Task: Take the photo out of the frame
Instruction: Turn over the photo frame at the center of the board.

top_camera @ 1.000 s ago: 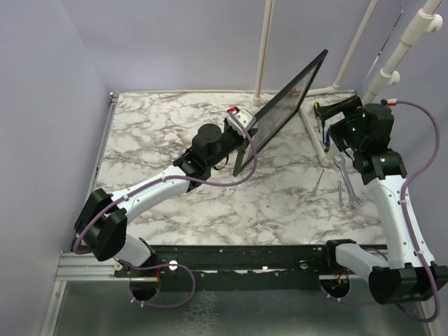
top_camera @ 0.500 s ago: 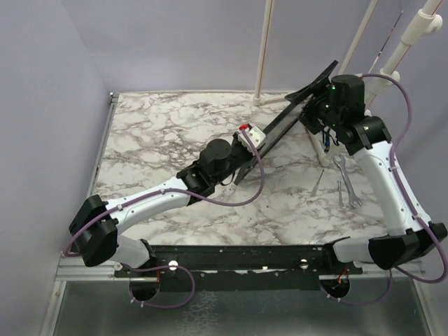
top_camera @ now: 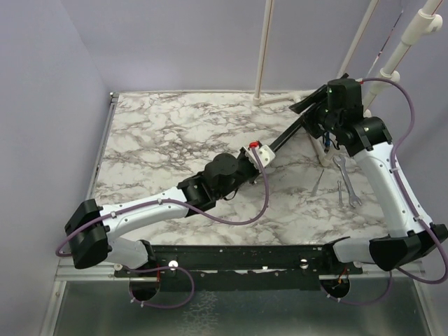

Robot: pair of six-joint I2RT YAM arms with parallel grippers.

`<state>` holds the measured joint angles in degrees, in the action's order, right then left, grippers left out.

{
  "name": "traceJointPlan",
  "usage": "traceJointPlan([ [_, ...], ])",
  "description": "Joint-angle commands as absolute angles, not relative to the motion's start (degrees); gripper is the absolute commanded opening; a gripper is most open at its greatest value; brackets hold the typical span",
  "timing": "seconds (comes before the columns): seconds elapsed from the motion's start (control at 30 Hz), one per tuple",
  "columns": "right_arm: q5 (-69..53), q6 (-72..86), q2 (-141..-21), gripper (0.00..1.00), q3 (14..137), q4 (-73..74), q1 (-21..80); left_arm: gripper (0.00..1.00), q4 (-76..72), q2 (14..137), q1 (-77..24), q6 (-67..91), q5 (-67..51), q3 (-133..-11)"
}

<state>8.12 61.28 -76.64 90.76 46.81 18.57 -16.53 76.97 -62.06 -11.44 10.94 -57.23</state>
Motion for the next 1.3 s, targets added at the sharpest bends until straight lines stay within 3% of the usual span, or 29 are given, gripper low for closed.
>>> traceJointPlan([
  [0.0,10.89,58.65,-74.38,0.65,90.14,50.91,18.79,0.01,-11.45,74.72,-64.29,-9.62,10.54,-57.34],
  [0.2,11.53,55.41,-73.28,0.55,89.93,54.69,18.81,0.05,-10.77,74.35,-65.71,-8.86,10.5,-56.56],
  [0.33,11.3,54.51,-72.68,0.48,88.52,56.5,18.85,0.14,-10.07,74.53,-66.33,-8.67,9.95,-56.51],
  [0.47,12.33,53.79,-71.48,0.44,87.28,58.07,18.81,0.34,-8.32,73.96,-66.52,-8.71,9.07,-56.56],
  [0.6,12.94,53.01,-69.85,0.37,85.6,59.1,18.81,0.65,-7.54,72.35,-66.53,-7.59,5.7,-56.52],
  [0.7,13.78,52.75,-68.39,0.35,83.69,59.37,18.81,0.76,-7.38,70.81,-66.53,-5.65,2.39,-56.51],
  [1.03,9.68,52.84,-61.48,0.2,72.72,53.56,18.81,0.88,-3.63,64.78,-65.15,4.89,-3.57,-59.31],
  [1.27,1.35,52.31,-56.17,0.13,60.36,41.5,18.81,0.88,3.9,64.47,-53.22,16.16,-6.97,-64.97],
])
